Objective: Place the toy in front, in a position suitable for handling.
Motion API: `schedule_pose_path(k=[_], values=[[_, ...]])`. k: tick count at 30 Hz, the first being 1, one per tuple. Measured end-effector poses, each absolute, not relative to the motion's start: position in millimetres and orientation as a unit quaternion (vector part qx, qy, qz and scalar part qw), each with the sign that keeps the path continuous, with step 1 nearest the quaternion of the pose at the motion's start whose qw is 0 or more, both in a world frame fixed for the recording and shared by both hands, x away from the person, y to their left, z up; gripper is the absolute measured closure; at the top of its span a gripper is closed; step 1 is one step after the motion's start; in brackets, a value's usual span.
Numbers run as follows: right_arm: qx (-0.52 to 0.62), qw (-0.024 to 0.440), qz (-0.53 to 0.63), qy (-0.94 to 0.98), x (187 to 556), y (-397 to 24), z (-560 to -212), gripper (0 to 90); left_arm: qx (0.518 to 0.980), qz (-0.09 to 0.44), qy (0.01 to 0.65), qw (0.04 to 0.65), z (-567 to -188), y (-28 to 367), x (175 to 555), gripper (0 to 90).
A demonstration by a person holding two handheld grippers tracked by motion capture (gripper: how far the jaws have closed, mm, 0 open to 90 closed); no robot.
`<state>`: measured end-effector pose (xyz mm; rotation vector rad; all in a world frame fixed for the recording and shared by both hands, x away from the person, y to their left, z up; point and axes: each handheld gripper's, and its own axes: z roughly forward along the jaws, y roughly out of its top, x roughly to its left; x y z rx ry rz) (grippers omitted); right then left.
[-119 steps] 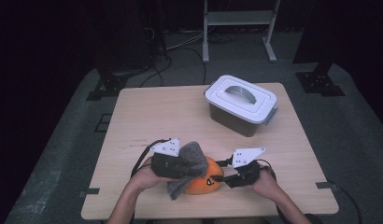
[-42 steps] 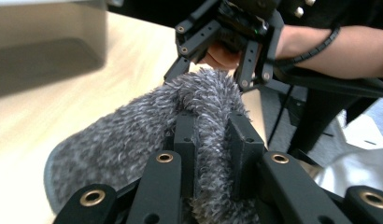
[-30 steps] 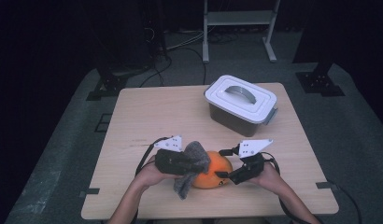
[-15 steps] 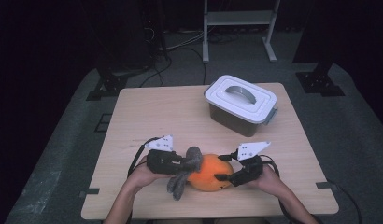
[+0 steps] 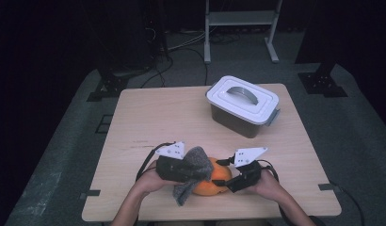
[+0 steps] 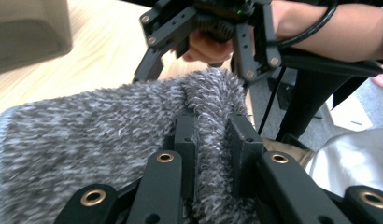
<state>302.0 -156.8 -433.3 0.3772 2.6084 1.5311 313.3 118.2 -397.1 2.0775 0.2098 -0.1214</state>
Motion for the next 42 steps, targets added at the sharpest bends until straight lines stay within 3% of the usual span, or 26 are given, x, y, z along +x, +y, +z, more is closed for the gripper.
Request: schedule_pose_path(k=[8, 17, 23, 26, 35, 42], values=[[0.127, 0.048, 0.507, 0.851, 302, -156, -434, 30.3, 0.866, -0.032, 0.113, 0.486, -393, 138, 316, 76.0], [0.124, 0.057, 0.498, 0.857, 298, -154, -433, 29.4, 0.856, -0.05, 0.097, 0.506, -396, 124, 313, 75.8], [0.128, 0.055, 0.502, 0.854, 301, -155, -433, 29.9, 0.873, -0.013, 0.122, 0.473, -393, 144, 317, 75.9], [0.128, 0.054, 0.503, 0.853, 301, -155, -433, 29.9, 0.869, -0.022, 0.132, 0.477, -396, 151, 317, 75.9], [0.128, 0.055, 0.501, 0.854, 299, -151, -433, 29.6, 0.857, -0.043, 0.093, 0.506, -387, 127, 310, 75.9], [0.12, 0.057, 0.499, 0.856, 298, -145, -433, 29.2, 0.869, -0.038, 0.083, 0.485, -390, 120, 308, 75.9]])
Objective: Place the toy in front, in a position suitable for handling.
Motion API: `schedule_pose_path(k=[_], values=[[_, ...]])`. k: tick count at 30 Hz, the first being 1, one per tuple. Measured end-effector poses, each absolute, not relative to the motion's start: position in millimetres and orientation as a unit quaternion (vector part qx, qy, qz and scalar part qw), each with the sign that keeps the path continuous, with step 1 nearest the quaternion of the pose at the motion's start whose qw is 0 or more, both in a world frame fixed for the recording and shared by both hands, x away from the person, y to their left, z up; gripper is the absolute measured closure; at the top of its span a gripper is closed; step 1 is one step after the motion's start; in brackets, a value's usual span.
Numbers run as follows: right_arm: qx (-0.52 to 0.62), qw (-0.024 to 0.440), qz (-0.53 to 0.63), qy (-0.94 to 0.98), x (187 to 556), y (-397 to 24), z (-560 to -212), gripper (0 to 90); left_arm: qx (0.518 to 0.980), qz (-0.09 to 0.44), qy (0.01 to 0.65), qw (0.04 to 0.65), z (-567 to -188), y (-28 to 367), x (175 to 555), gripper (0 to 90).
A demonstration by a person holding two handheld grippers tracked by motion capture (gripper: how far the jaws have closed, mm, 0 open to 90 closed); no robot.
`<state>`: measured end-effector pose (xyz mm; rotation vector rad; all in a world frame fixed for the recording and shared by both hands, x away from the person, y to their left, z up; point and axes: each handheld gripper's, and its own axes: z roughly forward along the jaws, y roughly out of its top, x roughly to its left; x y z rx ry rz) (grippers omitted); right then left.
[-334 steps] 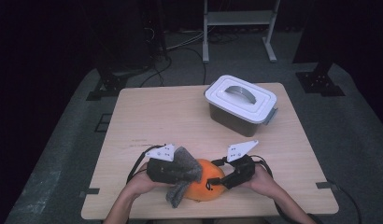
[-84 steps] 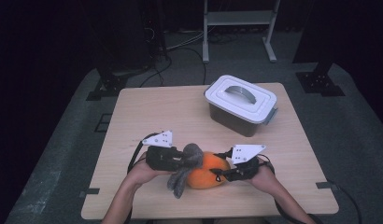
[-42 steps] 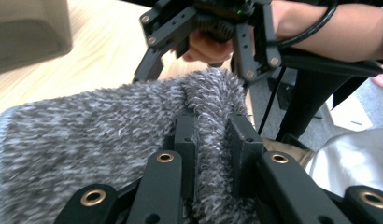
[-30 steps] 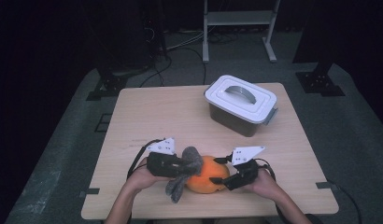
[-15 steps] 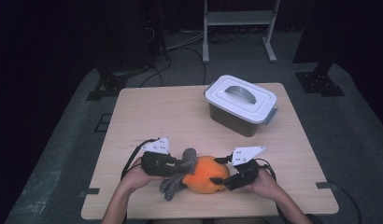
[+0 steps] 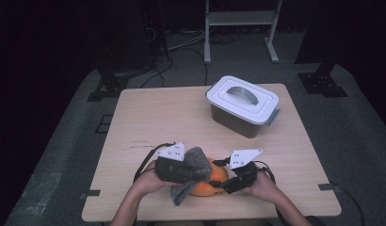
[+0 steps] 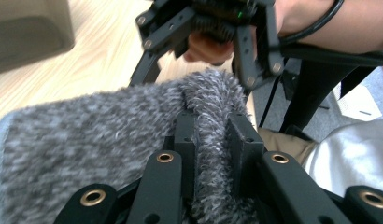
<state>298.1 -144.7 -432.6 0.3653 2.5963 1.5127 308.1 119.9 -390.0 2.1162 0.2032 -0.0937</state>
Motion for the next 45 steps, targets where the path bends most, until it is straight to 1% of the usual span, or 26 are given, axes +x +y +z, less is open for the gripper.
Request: schedule_pose_path(k=[3, 8, 12, 14, 18, 20, 23, 27, 30, 33, 34, 36, 37, 38, 40, 42, 45], values=[[0.123, 0.056, 0.5, 0.855, 299, -146, -433, 29.5, 0.87, -0.027, 0.099, 0.482, -389, 132, 311, 75.9], [0.123, 0.054, 0.502, 0.855, 300, -146, -433, 29.4, 0.87, -0.027, 0.118, 0.478, -393, 146, 314, 75.5], [0.125, 0.053, 0.5, 0.855, 299, -145, -433, 29.2, 0.869, -0.028, 0.109, 0.482, -392, 142, 312, 75.5], [0.124, 0.053, 0.5, 0.856, 299, -145, -433, 29.1, 0.863, -0.036, 0.104, 0.493, -391, 137, 311, 75.4], [0.124, 0.054, 0.498, 0.856, 298, -146, -433, 28.0, 0.864, -0.037, 0.093, 0.493, -391, 128, 308, 75.3], [0.124, 0.052, 0.5, 0.856, 298, -146, -433, 27.0, 0.866, -0.039, 0.097, 0.489, -393, 129, 309, 75.4], [0.124, 0.046, 0.505, 0.853, 300, -148, -430, 23.2, 0.867, -0.04, 0.102, 0.487, -395, 135, 311, 75.6], [0.133, 0.04, 0.509, 0.849, 304, -154, -425, 21.5, 0.866, -0.041, 0.111, 0.485, -397, 145, 315, 75.6], [0.142, 0.027, 0.503, 0.852, 309, -155, -428, 19.0, 0.863, -0.055, 0.105, 0.49, -401, 147, 315, 75.6], [0.164, -0.013, 0.494, 0.854, 314, -152, -433, 16.5, 0.862, -0.059, 0.103, 0.492, -402, 145, 316, 75.5], [0.168, -0.016, 0.493, 0.854, 315, -150, -436, 18.3, 0.862, -0.058, 0.101, 0.493, -402, 144, 316, 75.5], [0.168, -0.017, 0.491, 0.855, 315, -149, -439, 30.3, 0.86, -0.056, 0.103, 0.496, -401, 142, 316, 75.5], [0.162, -0.002, 0.489, 0.857, 313, -150, -436, 41.8, 0.858, -0.056, 0.105, 0.5, -401, 142, 317, 75.6], [0.155, 0.006, 0.489, 0.858, 312, -151, -434, 45.8, 0.855, -0.057, 0.107, 0.504, -400, 142, 317, 75.5], [0.15, 0.025, 0.488, 0.859, 310, -152, -432, 50.3, 0.847, -0.053, 0.12, 0.515, -397, 142, 318, 75.4], [0.145, 0.051, 0.488, 0.859, 311, -153, -428, 52.4, 0.845, -0.041, 0.12, 0.519, -392, 142, 319, 75.4], [0.136, 0.113, 0.493, 0.852, 309, -155, -420, 53.0, 0.841, -0.022, 0.125, 0.526, -384, 141, 323, 75.2]])
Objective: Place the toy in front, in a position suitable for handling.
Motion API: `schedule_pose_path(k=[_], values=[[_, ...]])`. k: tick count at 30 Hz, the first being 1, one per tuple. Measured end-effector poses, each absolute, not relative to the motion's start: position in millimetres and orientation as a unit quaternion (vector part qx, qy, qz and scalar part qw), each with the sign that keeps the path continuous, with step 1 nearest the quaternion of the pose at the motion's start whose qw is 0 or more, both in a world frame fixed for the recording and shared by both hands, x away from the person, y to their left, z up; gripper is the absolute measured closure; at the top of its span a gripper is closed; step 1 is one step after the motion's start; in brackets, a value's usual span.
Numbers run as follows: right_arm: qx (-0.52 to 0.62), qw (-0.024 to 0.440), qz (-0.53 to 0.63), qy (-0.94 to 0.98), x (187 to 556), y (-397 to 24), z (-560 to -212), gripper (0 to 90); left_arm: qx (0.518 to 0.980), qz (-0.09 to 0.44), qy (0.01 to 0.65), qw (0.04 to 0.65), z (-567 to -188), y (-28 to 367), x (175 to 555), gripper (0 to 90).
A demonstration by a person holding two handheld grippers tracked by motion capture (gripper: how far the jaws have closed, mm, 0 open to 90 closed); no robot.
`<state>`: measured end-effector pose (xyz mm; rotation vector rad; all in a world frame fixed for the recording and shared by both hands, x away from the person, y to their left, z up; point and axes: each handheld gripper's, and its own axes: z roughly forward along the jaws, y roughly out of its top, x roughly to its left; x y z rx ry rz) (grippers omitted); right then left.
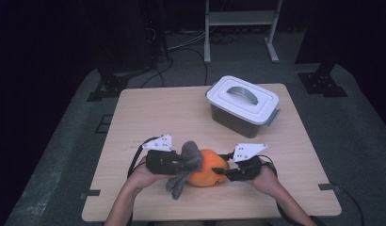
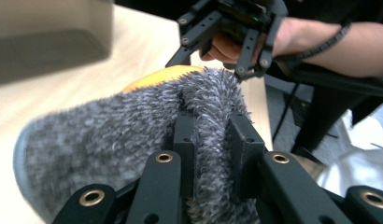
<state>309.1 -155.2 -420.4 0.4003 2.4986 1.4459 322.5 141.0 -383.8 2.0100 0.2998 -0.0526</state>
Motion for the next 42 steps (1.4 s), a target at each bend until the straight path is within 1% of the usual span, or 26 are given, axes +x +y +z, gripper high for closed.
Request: schedule_pose_path(k=[2, 4, 7, 9, 10, 13, 15, 16, 18, 19, 21, 25, 27, 32, 35, 37, 42], values=[[0.14, 0.138, 0.498, 0.845, 309, -156, -418, 52.4, 0.837, -0.015, 0.131, 0.531, -383, 139, 326, 74.7], [0.141, 0.119, 0.492, 0.851, 311, -157, -423, 49.3, 0.847, -0.011, 0.135, 0.514, -390, 133, 327, 74.7], [0.152, 0.091, 0.486, 0.856, 314, -159, -433, 33.6, 0.849, -0.027, 0.137, 0.51, -403, 127, 326, 75.0], [0.154, 0.087, 0.48, 0.859, 314, -161, -431, 24.7, 0.851, -0.035, 0.131, 0.507, -407, 125, 324, 75.3], [0.153, 0.086, 0.482, 0.859, 313, -162, -429, 21.8, 0.853, -0.035, 0.128, 0.505, -406, 124, 323, 75.4], [0.155, 0.073, 0.494, 0.852, 314, -160, -428, 19.9, 0.859, -0.046, 0.114, 0.497, -407, 118, 319, 75.3], [0.15, 0.069, 0.492, 0.855, 314, -158, -431, 21.6, 0.86, -0.044, 0.113, 0.496, -408, 119, 319, 75.3], [0.151, 0.068, 0.493, 0.854, 314, -157, -433, 26.7, 0.859, -0.042, 0.115, 0.498, -407, 121, 319, 75.3], [0.154, 0.071, 0.494, 0.853, 313, -158, -434, 33.4, 0.858, -0.031, 0.122, 0.498, -404, 126, 320, 75.6], [0.154, 0.072, 0.493, 0.853, 313, -158, -434, 35.4, 0.86, -0.022, 0.125, 0.494, -402, 130, 321, 75.7], [0.155, 0.073, 0.493, 0.853, 313, -158, -434, 35.9, 0.862, -0.011, 0.133, 0.489, -402, 136, 322, 75.6], [0.157, 0.072, 0.494, 0.852, 313, -158, -434, 35.9, 0.86, -0.004, 0.159, 0.484, -406, 152, 325, 75.6], [0.159, 0.073, 0.494, 0.852, 312, -158, -434, 35.9, 0.859, -0.002, 0.161, 0.486, -406, 155, 325, 75.6], [0.163, 0.08, 0.49, 0.853, 307, -151, -433, 36.6, 0.853, -0.009, 0.137, 0.504, -400, 142, 321, 75.6], [0.157, 0.085, 0.486, 0.856, 304, -145, -432, 36.8, 0.852, -0.016, 0.111, 0.511, -395, 129, 316, 75.6], [0.151, 0.089, 0.483, 0.858, 302, -142, -433, 36.9, 0.861, -0.007, 0.108, 0.496, -394, 125, 315, 75.6], [0.147, 0.086, 0.484, 0.858, 303, -144, -433, 38.7, 0.861, -0.01, 0.124, 0.493, -400, 136, 319, 75.7]])
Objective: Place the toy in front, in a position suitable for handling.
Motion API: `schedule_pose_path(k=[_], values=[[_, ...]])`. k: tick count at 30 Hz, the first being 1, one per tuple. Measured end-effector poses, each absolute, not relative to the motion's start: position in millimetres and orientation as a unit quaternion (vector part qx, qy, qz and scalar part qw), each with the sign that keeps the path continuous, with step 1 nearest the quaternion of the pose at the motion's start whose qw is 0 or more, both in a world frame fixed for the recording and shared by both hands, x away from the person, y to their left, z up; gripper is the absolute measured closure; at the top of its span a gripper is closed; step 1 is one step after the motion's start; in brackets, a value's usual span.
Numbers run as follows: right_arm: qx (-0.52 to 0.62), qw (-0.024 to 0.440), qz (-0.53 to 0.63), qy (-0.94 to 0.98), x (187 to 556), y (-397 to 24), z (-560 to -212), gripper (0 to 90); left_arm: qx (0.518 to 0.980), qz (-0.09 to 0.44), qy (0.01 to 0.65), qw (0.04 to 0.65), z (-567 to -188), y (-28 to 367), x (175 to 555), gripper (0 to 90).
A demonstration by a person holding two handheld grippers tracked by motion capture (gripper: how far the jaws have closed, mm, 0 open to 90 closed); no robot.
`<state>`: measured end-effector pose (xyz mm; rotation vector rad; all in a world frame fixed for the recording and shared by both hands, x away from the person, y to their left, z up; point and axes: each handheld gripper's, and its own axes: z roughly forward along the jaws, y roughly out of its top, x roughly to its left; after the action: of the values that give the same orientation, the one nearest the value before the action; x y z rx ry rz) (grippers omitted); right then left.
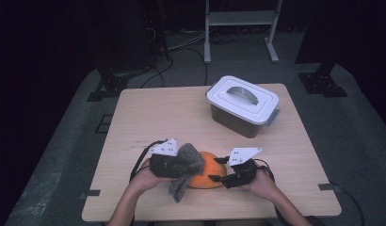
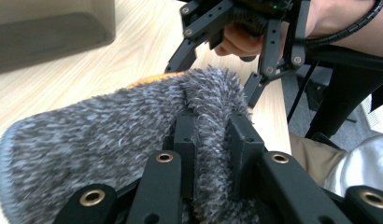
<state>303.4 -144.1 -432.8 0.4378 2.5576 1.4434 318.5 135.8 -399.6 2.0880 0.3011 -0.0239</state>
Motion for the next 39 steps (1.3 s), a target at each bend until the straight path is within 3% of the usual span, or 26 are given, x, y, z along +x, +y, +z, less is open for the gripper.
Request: schedule_pose_path(k=[6, 11, 16, 23, 39], values=[[0.14, 0.085, 0.484, 0.86, 304, -146, -433, 39.0, 0.866, -0.013, 0.136, 0.481, -405, 147, 320, 75.7], [0.136, 0.068, 0.497, 0.854, 306, -151, -430, 25.5, 0.872, -0.016, 0.133, 0.471, -406, 149, 319, 75.7], [0.153, 0.048, 0.491, 0.856, 312, -156, -438, 20.9, 0.867, -0.014, 0.131, 0.48, -400, 149, 319, 75.6], [0.138, 0.07, 0.478, 0.865, 309, -151, -437, 42.7, 0.858, -0.024, 0.105, 0.502, -395, 139, 314, 75.3], [0.134, 0.075, 0.478, 0.865, 306, -146, -435, 46.6, 0.863, -0.025, 0.094, 0.496, -398, 128, 313, 75.6]])
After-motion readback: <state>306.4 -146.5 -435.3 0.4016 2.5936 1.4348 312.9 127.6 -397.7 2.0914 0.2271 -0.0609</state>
